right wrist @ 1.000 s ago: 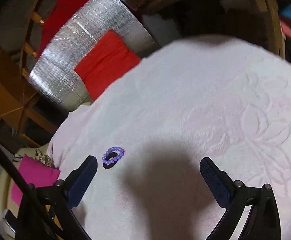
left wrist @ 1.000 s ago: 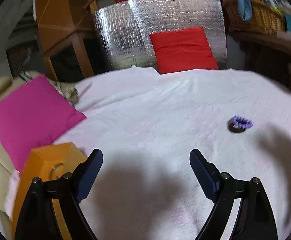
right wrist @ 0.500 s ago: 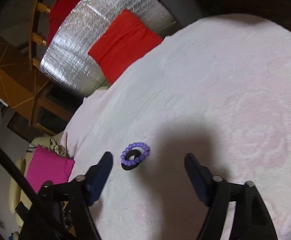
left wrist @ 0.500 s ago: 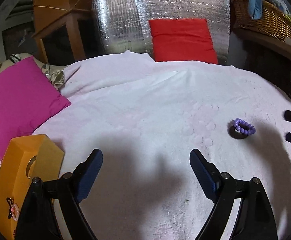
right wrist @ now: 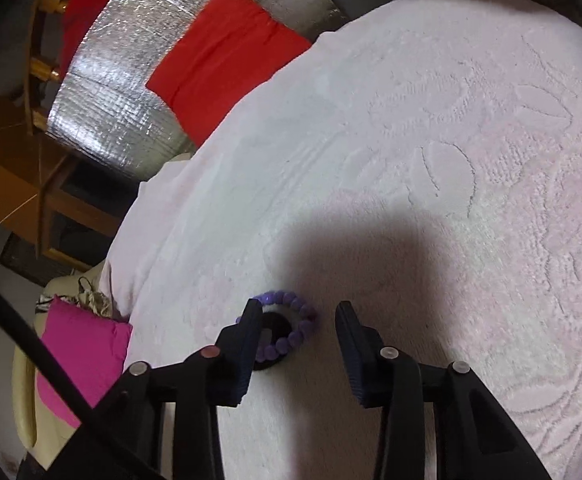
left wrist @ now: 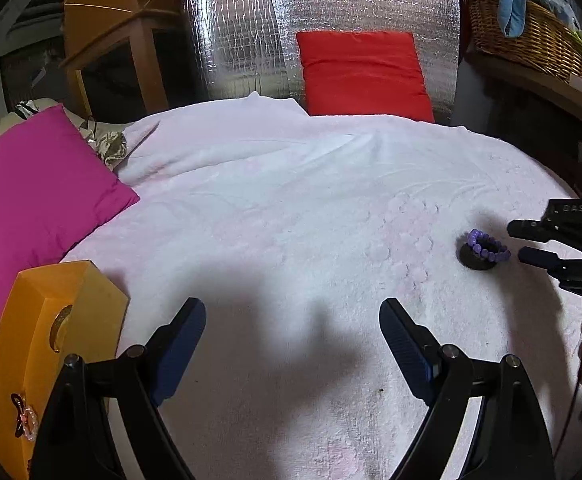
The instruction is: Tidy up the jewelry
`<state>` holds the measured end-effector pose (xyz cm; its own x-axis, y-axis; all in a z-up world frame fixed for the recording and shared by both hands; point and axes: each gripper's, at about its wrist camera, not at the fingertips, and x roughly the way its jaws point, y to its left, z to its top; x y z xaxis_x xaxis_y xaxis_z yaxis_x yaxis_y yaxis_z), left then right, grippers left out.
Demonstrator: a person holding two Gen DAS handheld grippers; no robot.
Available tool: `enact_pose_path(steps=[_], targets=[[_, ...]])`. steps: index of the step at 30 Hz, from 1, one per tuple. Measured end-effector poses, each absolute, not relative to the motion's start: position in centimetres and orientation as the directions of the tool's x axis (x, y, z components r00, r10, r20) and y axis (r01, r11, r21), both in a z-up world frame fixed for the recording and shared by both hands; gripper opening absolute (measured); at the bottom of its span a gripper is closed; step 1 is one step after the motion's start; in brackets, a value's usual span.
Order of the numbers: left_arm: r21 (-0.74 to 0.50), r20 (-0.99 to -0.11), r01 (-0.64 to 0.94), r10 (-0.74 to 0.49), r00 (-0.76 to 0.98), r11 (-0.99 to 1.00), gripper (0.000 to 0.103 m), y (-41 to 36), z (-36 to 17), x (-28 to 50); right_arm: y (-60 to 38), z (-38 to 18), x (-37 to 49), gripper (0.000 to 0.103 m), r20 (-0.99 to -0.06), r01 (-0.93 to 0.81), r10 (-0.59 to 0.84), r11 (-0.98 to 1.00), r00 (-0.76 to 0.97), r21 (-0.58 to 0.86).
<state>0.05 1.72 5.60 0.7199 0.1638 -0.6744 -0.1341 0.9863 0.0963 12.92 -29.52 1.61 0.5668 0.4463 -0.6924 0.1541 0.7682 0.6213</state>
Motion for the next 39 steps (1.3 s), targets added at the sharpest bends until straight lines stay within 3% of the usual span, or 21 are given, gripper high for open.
enact_pose_path(steps=[7, 11, 18, 27, 31, 32, 34, 35, 37, 39], targets=[[0.106, -0.677, -0.128, 0.166, 0.717, 0.986, 0.089, 1.7, 5.5, 0.1, -27.8, 1.6, 13.7, 0.035, -0.722, 0.144, 0.407, 0.81, 0.56, 0.569], [0.105, -0.676, -0.129, 0.166, 0.718, 0.986, 0.089, 1.8, 5.5, 0.0, -26.6, 1.5, 13.9, 0.021, -0.754, 0.133, 0.345, 0.86, 0.559, 0.492], [0.095, -0.677, -0.139, 0.166, 0.717, 0.986, 0.089, 2.3, 5.7, -0.1, -25.8, 2.1, 13.6, 0.011, -0.78, 0.084, 0.274, 0.92, 0.563, 0.384], [0.076, -0.682, -0.158, 0.167, 0.712, 0.984, 0.089, 2.6, 5.7, 0.3, -28.4, 2.7, 11.8, 0.011, -0.812, 0.107, 0.239, 0.932, 0.532, 0.345], [0.067, -0.683, -0.147, 0.153, 0.714, 0.987, 0.089, 2.0, 5.7, 0.4, -30.6, 2.9, 11.0, 0.011, -0.826, 0.143, 0.279, 0.909, 0.49, 0.392], [0.067, -0.685, -0.141, 0.148, 0.714, 0.988, 0.089, 1.7, 5.6, 0.5, -31.1, 3.0, 10.7, 0.015, -0.825, 0.159, 0.29, 0.899, 0.486, 0.409], [0.072, -0.685, -0.126, 0.141, 0.715, 0.989, 0.089, 1.1, 5.5, 0.7, -31.9, 2.9, 10.3, 0.043, -0.809, 0.166, 0.335, 0.872, 0.482, 0.461], [0.082, -0.683, -0.117, 0.141, 0.717, 0.99, 0.089, 0.7, 5.4, 0.9, -32.3, 2.9, 10.2, 0.068, -0.799, 0.167, 0.358, 0.858, 0.483, 0.486], [0.091, -0.681, -0.099, 0.134, 0.72, 0.991, 0.089, -0.1, 5.2, 1.3, -32.8, 3.3, 9.8, 0.072, -0.779, 0.168, 0.352, 0.852, 0.519, 0.497], [0.093, -0.676, -0.082, 0.124, 0.727, 0.992, 0.089, -0.7, 5.1, 1.6, -33.2, 3.8, 9.4, 0.057, -0.772, 0.161, 0.322, 0.865, 0.548, 0.475]])
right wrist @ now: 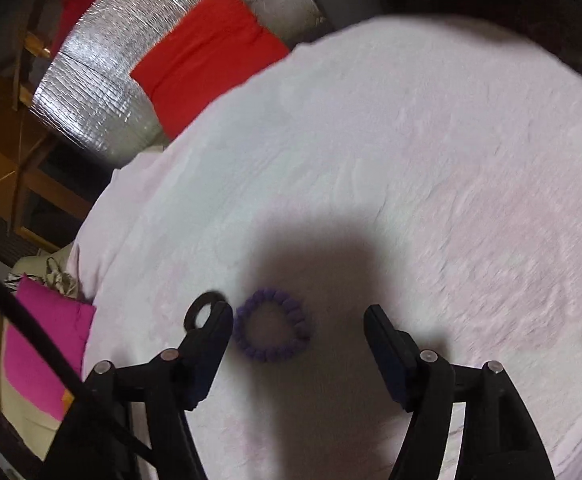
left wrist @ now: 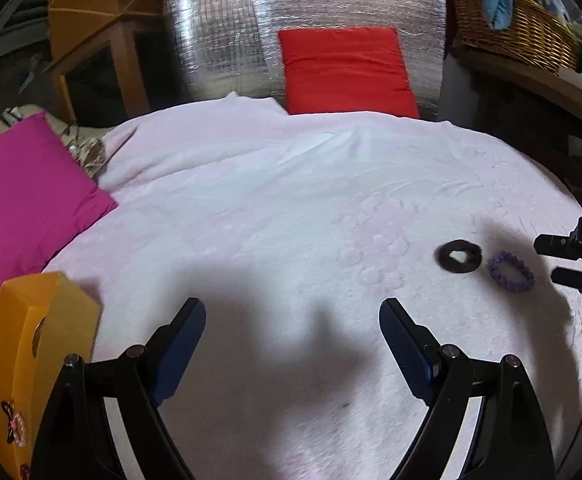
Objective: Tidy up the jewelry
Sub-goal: 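Grasp the black hair tie with the left tool while the right tool reaches the purple bracelet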
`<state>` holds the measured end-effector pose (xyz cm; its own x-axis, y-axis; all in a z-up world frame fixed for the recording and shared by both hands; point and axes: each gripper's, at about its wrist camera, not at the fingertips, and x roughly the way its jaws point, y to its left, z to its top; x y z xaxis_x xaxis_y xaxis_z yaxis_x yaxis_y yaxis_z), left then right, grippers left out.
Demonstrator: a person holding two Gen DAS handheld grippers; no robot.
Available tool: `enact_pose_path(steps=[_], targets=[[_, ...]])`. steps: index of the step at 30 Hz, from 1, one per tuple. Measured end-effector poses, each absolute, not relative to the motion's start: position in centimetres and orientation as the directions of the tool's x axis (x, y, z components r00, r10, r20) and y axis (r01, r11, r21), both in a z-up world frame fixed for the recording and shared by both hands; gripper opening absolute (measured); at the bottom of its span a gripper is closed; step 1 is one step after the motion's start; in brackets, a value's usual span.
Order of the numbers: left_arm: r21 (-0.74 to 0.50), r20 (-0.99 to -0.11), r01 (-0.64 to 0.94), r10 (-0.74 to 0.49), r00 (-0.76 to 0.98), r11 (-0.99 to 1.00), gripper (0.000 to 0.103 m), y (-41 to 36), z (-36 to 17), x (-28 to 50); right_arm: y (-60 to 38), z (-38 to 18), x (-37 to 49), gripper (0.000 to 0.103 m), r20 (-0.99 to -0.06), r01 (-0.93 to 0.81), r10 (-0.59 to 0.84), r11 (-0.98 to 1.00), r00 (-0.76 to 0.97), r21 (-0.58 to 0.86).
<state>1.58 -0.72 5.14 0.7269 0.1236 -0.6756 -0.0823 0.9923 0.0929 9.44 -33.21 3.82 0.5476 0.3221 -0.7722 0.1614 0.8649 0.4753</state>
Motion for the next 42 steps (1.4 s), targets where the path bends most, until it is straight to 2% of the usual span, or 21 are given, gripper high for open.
enact_pose_path(steps=[2, 7, 14, 15, 19, 21, 24, 26, 27, 29, 30, 42], targets=[[0.092, -0.664, -0.064, 0.109, 0.74, 0.994, 0.089, -1.6, 5.1, 2.2, -33.3, 3.8, 9.6, 0.047, -0.767, 0.15, 0.361, 0.851, 0.531, 0.504], [0.033, -0.679, -0.018, 0.036, 0.734, 0.999, 0.089, -3.6, 4.4, 3.9, -33.4, 3.9, 9.4, 0.047, -0.77, 0.145, 0.361, 0.854, 0.526, 0.499], [-0.121, -0.69, 0.047, -0.118, 0.714, 0.992, 0.088, -5.9, 3.5, 6.7, -34.5, 3.3, 9.0, 0.047, -0.775, 0.155, 0.379, 0.843, 0.506, 0.514], [-0.134, -0.691, 0.056, -0.134, 0.71, 0.989, 0.086, -6.2, 3.2, 7.3, -34.5, 3.1, 9.0, 0.047, -0.777, 0.155, 0.38, 0.844, 0.501, 0.513], [-0.194, -0.735, 0.058, -0.185, 0.652, 0.979, 0.061, -6.8, 1.4, 9.3, -34.6, 2.8, 9.0, 0.047, -0.781, 0.15, 0.385, 0.846, 0.492, 0.511], [-0.245, -0.741, 0.053, -0.223, 0.633, 0.968, 0.058, -6.7, 0.6, 9.8, -34.6, 2.8, 9.1, 0.047, -0.778, 0.148, 0.39, 0.844, 0.493, 0.516], [-0.248, -0.729, 0.054, -0.223, 0.647, 0.967, 0.058, -7.2, 0.6, 10.1, -34.6, 2.7, 9.2, 0.047, -0.775, 0.142, 0.389, 0.845, 0.498, 0.516], [-0.258, -0.73, 0.066, -0.239, 0.64, 0.964, 0.049, -7.7, 0.5, 10.2, -34.6, 2.7, 9.2, 0.047, -0.77, 0.135, 0.39, 0.846, 0.504, 0.517], [-0.224, -0.742, 0.064, -0.213, 0.635, 0.973, 0.045, -8.1, 0.3, 10.2, -34.4, 2.8, 9.3, 0.047, -0.768, 0.129, 0.392, 0.846, 0.507, 0.517], [-0.193, -0.741, 0.076, -0.196, 0.642, 0.978, 0.03, -8.3, 0.4, 9.9, -34.1, 3.0, 9.4, 0.045, -0.763, 0.114, 0.393, 0.85, 0.513, 0.514], [-0.202, -0.746, 0.09, -0.212, 0.632, 0.975, 0.011, -8.3, 0.4, 9.9, -33.9, 3.0, 9.4, 0.041, -0.763, 0.11, 0.389, 0.853, 0.516, 0.51], [-0.128, -0.82, 0.191, -0.212, 0.532, 0.973, 0.008, -6.5, 1.5, 5.6, -32.2, 3.1, 10.0, 0.04, -0.769, 0.106, 0.347, 0.877, 0.537, 0.469]])
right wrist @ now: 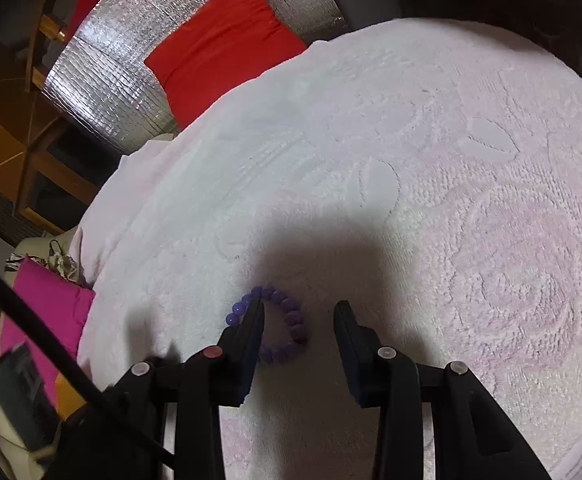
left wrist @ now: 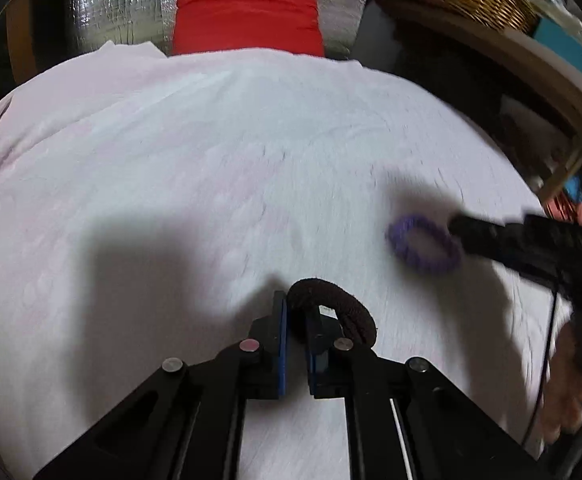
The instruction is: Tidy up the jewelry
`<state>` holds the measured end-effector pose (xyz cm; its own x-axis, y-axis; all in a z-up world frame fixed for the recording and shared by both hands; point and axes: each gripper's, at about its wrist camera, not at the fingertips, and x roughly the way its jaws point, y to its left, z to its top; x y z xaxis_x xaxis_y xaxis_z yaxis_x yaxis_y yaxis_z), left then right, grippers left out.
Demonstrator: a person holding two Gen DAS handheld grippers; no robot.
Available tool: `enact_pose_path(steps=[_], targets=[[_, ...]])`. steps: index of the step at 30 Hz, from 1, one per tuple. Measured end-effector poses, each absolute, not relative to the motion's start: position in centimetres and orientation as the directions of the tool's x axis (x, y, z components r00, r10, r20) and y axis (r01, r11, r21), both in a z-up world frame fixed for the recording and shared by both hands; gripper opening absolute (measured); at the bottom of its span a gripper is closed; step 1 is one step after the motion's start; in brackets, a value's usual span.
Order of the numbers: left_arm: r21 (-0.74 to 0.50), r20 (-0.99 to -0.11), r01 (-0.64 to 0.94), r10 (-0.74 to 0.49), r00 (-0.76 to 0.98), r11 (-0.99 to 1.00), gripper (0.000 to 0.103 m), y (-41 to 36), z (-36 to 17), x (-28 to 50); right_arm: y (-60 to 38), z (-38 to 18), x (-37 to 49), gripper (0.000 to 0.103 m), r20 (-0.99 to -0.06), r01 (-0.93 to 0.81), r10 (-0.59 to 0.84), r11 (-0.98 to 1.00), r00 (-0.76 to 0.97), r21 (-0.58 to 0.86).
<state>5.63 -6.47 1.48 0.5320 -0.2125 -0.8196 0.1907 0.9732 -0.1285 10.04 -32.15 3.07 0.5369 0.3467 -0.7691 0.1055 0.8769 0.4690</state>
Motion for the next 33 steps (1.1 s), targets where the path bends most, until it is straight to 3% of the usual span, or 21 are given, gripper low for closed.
enact_pose_path(steps=[7, 14, 17, 20, 22, 27, 33], targets=[[-0.109, -0.84, 0.25, -0.223, 0.494, 0.962, 0.008, -4.4, 2.1, 2.1, -31.2, 2.8, 10.4, 0.039, -0.772, 0.098, 0.312, 0.896, 0.554, 0.433], [-0.013, -0.844, 0.305, -0.174, 0.508, 0.952, 0.008, -3.4, 2.6, 0.0, -31.1, 2.7, 10.2, 0.018, -0.775, 0.086, 0.37, 0.876, 0.512, 0.474], [-0.001, -0.84, 0.325, -0.177, 0.512, 0.946, 0.008, -2.6, 3.0, -0.8, -31.0, 2.6, 10.0, 0.016, -0.769, 0.079, 0.428, 0.849, 0.475, 0.522], [0.025, -0.838, 0.326, -0.158, 0.523, 0.945, 0.024, -1.7, 3.4, -1.2, -30.8, 2.9, 9.7, 0.016, -0.772, 0.068, 0.431, 0.853, 0.468, 0.517], [0.046, -0.835, 0.316, -0.137, 0.533, 0.948, 0.041, -1.1, 3.6, -1.3, -31.0, 3.3, 9.5, 0.017, -0.773, 0.066, 0.414, 0.862, 0.481, 0.503], [0.033, -0.822, 0.271, -0.128, 0.555, 0.962, 0.042, 0.6, 4.5, -1.5, -31.0, 3.9, 9.3, 0.018, -0.794, 0.069, 0.316, 0.911, 0.519, 0.408], [0.043, -0.814, 0.289, -0.134, 0.565, 0.956, 0.047, -1.1, 4.4, -1.3, -30.7, 3.5, 9.7, 0.018, -0.796, 0.066, 0.319, 0.911, 0.514, 0.408]])
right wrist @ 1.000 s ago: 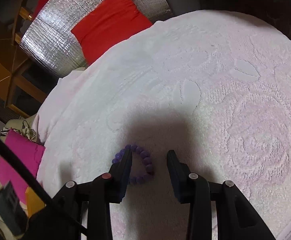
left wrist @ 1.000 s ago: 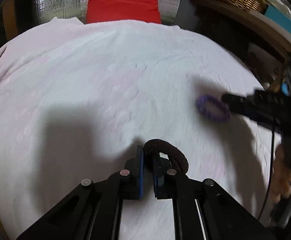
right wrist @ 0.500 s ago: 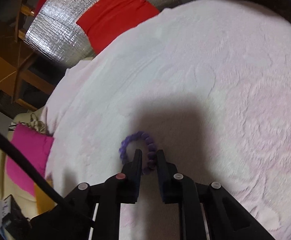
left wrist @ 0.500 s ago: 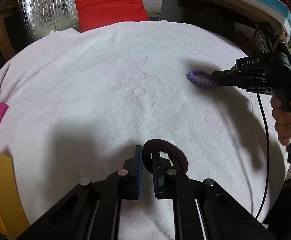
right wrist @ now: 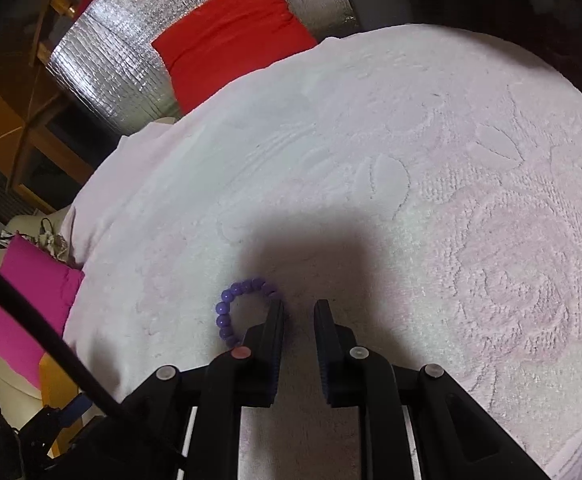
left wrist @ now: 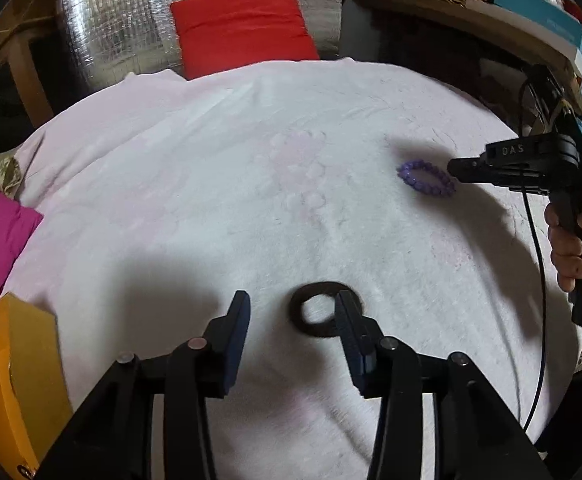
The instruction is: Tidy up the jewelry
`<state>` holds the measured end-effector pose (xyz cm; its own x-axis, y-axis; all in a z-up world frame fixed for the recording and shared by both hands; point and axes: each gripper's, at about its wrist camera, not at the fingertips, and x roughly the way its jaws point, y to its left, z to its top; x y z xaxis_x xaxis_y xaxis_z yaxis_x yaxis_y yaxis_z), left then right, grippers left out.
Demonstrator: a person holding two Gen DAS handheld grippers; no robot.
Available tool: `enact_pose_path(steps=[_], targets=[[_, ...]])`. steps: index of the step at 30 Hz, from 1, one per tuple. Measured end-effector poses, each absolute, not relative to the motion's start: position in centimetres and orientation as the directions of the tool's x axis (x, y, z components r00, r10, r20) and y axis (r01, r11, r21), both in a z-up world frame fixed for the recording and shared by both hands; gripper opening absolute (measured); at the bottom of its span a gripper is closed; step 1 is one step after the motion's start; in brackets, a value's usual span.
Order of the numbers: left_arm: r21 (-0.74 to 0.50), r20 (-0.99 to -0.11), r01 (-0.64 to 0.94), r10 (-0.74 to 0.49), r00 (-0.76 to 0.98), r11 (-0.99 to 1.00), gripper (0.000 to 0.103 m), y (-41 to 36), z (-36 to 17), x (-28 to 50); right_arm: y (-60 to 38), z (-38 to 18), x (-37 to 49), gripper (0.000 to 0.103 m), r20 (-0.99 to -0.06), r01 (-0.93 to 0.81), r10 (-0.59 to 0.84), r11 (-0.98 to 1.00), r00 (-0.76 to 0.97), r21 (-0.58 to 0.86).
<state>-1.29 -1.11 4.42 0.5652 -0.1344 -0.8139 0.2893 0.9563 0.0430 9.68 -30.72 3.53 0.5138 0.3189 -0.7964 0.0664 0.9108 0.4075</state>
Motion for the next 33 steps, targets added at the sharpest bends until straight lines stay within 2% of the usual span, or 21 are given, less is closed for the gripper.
enact_pose_path(steps=[5, 14, 17, 19, 20, 26, 32, 33], targets=[[0.057, -0.846, 0.309, -0.118, 0.52, 0.949, 0.05, -2.7, 2.6, -0.5, -30.1, 3.2, 9.7, 0.021, -0.805, 0.056, 0.309, 0.92, 0.507, 0.389], [-0.043, -0.849, 0.311, -0.199, 0.49, 0.949, 0.049, -2.5, 1.6, -0.1, -29.0, 2.8, 9.8, 0.023, -0.8, 0.035, 0.262, 0.943, 0.539, 0.332], [-0.052, -0.847, 0.312, -0.208, 0.49, 0.949, 0.042, -2.6, 1.6, -0.3, -28.3, 2.9, 9.8, 0.022, -0.801, 0.011, 0.235, 0.957, 0.55, 0.288], [-0.065, -0.841, 0.326, -0.227, 0.491, 0.943, 0.029, -2.8, 1.8, -0.5, -27.9, 3.0, 9.7, 0.015, -0.8, 0.001, 0.214, 0.966, 0.561, 0.26], [-0.074, -0.839, 0.333, -0.239, 0.489, 0.94, 0.027, -2.8, 1.9, -0.6, -27.8, 2.9, 9.8, 0.011, -0.799, -0.008, 0.216, 0.967, 0.56, 0.256], [-0.1, -0.836, 0.355, -0.272, 0.477, 0.93, 0.015, -3.0, 2.1, -0.7, -27.7, 3.1, 9.6, 0.011, -0.793, -0.025, 0.218, 0.968, 0.568, 0.249], [-0.069, -0.845, 0.353, -0.242, 0.476, 0.933, 0.019, -3.6, 1.5, -0.3, -28.4, 3.1, 9.4, 0.011, -0.798, -0.028, 0.24, 0.963, 0.553, 0.269], [-0.066, -0.849, 0.342, -0.233, 0.474, 0.937, 0.031, -3.6, 1.4, -0.2, -28.3, 3.0, 9.5, 0.011, -0.798, -0.027, 0.242, 0.962, 0.552, 0.273]])
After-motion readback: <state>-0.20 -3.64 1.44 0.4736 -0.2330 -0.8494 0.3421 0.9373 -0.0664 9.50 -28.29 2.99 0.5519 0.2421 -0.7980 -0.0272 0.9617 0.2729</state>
